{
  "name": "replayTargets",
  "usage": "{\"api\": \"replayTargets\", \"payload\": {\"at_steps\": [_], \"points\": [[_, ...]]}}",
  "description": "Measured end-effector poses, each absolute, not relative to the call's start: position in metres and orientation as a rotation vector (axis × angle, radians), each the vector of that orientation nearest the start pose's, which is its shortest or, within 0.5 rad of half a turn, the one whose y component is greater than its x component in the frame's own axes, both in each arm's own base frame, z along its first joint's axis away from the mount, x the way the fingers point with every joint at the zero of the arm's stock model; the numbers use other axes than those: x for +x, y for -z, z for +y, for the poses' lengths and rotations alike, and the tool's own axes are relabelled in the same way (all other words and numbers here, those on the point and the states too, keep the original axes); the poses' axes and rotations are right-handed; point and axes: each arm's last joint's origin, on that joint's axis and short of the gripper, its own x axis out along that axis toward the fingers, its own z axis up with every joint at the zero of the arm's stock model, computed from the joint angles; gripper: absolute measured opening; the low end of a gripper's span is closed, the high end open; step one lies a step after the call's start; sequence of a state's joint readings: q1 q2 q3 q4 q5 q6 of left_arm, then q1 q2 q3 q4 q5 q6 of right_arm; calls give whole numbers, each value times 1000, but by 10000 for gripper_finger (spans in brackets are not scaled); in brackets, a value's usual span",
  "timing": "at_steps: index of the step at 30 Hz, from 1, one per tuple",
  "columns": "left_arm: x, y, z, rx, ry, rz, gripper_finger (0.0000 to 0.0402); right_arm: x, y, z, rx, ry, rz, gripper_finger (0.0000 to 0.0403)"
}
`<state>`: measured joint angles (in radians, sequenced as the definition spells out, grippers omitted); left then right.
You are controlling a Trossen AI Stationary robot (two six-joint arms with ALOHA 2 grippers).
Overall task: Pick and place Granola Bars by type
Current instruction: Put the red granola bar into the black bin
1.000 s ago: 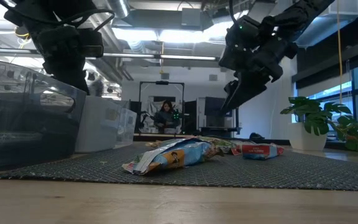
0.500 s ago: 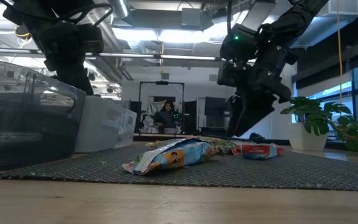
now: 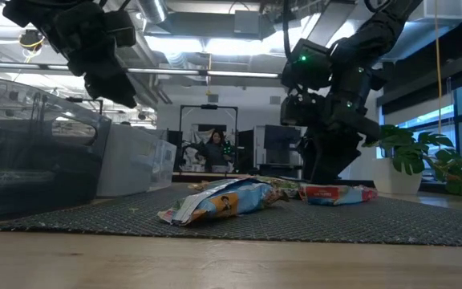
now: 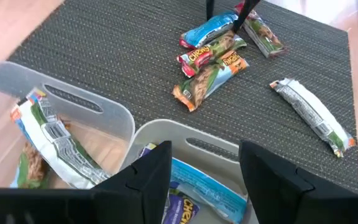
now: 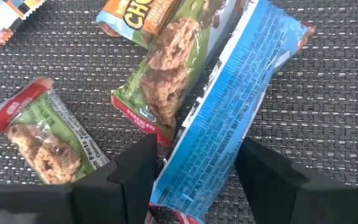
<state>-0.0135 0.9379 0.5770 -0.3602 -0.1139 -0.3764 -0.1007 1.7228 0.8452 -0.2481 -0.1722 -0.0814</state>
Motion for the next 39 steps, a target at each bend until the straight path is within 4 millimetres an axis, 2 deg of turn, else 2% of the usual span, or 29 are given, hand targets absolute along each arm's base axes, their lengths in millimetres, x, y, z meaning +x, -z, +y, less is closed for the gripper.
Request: {"api": "replayTargets", "payload": {"at_steps": [6,13,17,30,36,39], "points": [[187,-222,1,-305,-228,694,180,304,-127,-25,97,-97,1110,201],[187,-222,1,-300,-226,695,180,304,-126,-25,99,-100,1111,139],[187,-222,1,-284,-220,697,180,304,-126,-25,104,-100,1112,115],[187,-222,1,-283,-220,698,180,312,-140,-27,93,-94,1096,110],[188,-223,1,-285,-217,683,180,318,-153,-33,7,47,1143,110],[190,-226,1,-282,-223,646,180,324,-164,-35,-26,61,1129,110]]}}
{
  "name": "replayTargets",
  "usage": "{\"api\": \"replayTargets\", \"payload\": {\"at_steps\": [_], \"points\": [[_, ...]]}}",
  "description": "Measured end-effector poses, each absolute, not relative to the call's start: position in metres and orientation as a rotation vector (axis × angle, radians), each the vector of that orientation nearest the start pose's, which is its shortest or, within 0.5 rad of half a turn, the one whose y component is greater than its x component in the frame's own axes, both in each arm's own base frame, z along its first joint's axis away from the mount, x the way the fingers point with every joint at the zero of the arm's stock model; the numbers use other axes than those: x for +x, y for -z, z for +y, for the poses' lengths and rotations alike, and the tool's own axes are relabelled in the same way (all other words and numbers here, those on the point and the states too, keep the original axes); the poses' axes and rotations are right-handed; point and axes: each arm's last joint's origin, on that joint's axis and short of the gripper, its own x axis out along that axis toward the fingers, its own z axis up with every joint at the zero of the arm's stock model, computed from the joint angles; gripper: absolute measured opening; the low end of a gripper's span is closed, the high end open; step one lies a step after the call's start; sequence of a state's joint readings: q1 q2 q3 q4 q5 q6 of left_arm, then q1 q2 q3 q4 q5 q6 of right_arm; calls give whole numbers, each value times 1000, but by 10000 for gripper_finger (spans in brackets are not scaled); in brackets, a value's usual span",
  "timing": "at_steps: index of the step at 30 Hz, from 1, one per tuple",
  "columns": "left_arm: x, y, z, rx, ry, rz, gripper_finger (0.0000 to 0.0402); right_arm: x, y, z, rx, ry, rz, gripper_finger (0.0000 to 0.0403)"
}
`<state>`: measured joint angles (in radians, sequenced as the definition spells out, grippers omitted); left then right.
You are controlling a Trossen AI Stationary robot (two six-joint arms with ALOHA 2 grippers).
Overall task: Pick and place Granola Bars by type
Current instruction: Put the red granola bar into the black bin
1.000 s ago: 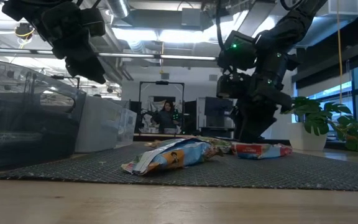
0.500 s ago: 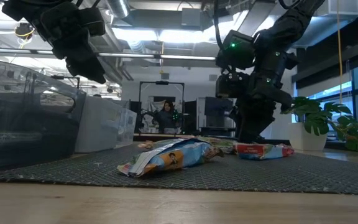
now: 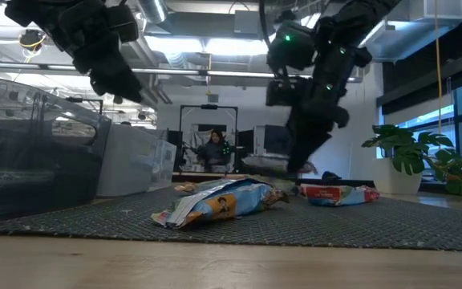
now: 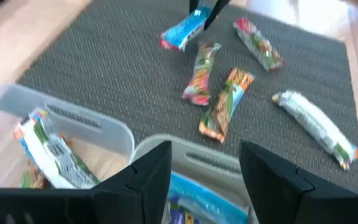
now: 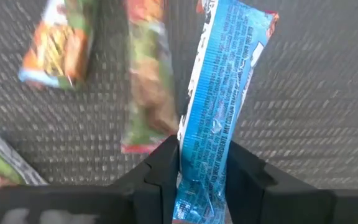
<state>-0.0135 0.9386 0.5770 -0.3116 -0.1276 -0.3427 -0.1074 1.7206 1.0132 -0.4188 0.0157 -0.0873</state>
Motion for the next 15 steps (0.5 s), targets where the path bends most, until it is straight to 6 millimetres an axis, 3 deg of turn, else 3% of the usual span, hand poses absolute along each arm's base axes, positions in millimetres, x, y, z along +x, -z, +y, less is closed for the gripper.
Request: {"api": "replayTargets", "payload": {"at_steps": [15], "points": [[218,-233,6,10,-287,446,176,369,-239,-41,-221,-7,831,110]]}}
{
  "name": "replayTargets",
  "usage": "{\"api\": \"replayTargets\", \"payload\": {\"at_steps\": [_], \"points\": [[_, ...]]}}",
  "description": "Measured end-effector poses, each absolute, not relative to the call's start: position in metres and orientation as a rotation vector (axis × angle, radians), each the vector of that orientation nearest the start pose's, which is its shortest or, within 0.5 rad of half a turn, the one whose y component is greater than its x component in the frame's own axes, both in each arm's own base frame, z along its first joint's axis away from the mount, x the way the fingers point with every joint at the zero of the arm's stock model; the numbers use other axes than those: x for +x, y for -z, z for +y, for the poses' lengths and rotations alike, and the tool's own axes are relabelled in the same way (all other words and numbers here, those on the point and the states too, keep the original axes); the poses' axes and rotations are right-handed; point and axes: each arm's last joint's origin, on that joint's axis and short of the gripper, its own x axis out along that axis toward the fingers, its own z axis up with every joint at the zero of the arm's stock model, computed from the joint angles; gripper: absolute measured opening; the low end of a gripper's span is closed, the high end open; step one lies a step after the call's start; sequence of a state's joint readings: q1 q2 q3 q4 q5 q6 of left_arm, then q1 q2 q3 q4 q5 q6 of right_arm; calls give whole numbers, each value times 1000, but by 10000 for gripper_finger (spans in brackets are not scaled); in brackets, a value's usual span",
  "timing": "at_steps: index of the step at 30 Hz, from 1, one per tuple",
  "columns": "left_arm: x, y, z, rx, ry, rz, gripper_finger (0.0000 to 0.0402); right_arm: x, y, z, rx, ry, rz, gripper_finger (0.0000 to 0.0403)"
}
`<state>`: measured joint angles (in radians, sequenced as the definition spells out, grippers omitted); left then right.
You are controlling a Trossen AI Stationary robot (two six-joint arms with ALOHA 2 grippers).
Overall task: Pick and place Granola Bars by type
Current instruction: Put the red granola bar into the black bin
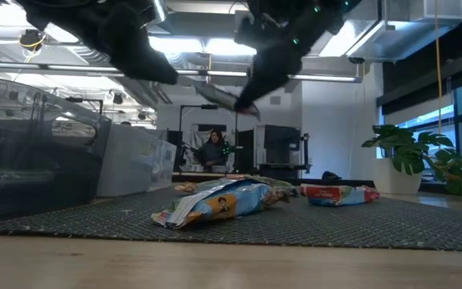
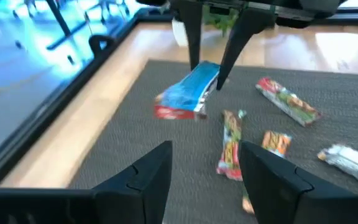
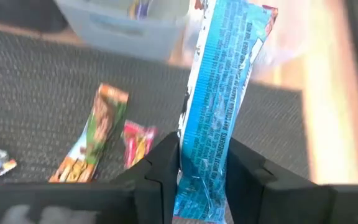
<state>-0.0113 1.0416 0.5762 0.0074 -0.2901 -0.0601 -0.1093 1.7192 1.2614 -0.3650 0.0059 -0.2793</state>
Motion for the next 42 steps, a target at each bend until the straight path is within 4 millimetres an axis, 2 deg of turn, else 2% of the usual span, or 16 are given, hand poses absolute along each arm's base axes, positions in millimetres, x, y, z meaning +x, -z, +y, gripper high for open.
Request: {"api": "replayTargets", "payload": {"at_steps": [7,10,14,17,19,23,27,33,42], "points": [[237,-226,6,119,-270,401,175,379,-273,-39,-260,-52,723,110],[238,-223,7,137,-275,424,174,372,-288,-36,-272,-63,686,110],[236,-228,7,164,-255,401,173,355,-310,-34,-262,-58,655,110],[240,-236,8,154,-238,305,173,353,-321,-33,-261,-67,588,110],[244,-240,9,144,-197,239,173,356,-325,-31,-249,-132,520,110],[250,-238,8,153,-155,218,173,361,-319,-26,-247,-247,448,110],[250,-239,7,141,-151,202,173,362,-312,-25,-286,-253,417,110],[252,-249,-2,181,-53,89,175,360,-299,-24,-299,-264,430,110],[252,-259,-3,184,-68,-15,171,360,-290,-24,-342,-263,392,110]]}}
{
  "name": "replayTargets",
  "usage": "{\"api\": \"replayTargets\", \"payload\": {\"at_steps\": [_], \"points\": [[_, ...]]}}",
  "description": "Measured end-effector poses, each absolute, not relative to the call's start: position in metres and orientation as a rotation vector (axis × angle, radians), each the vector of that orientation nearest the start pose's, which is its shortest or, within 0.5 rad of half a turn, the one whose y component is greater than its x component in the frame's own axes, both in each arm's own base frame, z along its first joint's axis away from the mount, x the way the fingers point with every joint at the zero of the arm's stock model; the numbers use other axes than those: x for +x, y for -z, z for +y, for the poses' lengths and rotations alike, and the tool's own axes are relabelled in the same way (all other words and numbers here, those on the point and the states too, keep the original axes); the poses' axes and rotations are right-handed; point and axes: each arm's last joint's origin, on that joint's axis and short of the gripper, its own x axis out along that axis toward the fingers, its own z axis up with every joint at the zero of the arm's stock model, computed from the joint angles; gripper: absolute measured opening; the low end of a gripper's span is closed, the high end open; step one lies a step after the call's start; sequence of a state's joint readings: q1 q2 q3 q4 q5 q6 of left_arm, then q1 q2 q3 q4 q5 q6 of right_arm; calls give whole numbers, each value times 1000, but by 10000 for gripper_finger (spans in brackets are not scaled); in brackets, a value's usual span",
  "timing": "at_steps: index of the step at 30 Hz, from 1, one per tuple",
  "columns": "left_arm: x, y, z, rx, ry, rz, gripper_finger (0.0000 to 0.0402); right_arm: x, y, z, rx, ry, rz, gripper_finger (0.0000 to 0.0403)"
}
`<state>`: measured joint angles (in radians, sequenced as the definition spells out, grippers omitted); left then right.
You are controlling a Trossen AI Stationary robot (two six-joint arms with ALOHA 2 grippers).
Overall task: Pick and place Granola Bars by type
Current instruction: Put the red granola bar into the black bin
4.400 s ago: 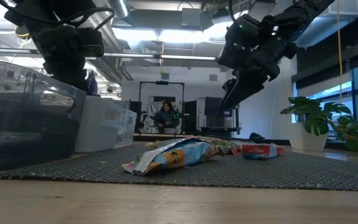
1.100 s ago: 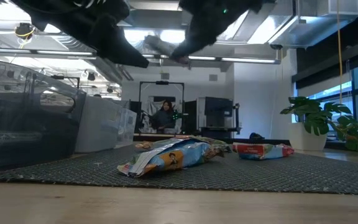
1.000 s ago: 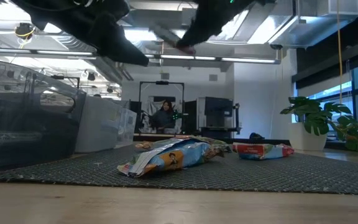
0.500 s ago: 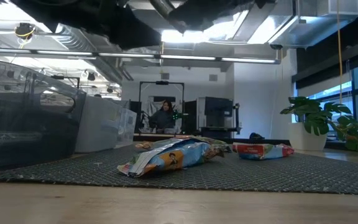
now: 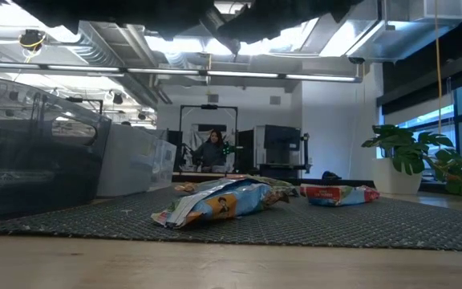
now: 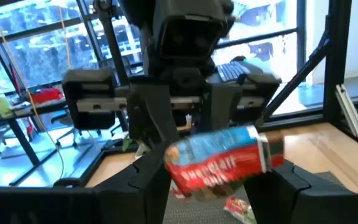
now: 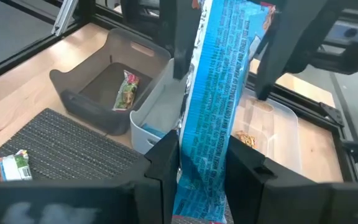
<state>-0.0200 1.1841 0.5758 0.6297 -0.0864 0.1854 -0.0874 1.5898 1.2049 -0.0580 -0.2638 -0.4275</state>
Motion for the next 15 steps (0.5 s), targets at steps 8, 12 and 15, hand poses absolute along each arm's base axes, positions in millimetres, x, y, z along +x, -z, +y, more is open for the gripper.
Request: {"api": "replayTargets", "payload": {"at_steps": [8,12,15], "points": [[252,-259,-3,184,-68,-13,148,362,-293,-22,-355,-286,346,110],[252,-259,-3,186,-67,-11,116,362,-293,-22,-356,-287,345,110],[252,-259,-3,187,-67,-11,91,362,-293,-22,-355,-286,345,110]]}}
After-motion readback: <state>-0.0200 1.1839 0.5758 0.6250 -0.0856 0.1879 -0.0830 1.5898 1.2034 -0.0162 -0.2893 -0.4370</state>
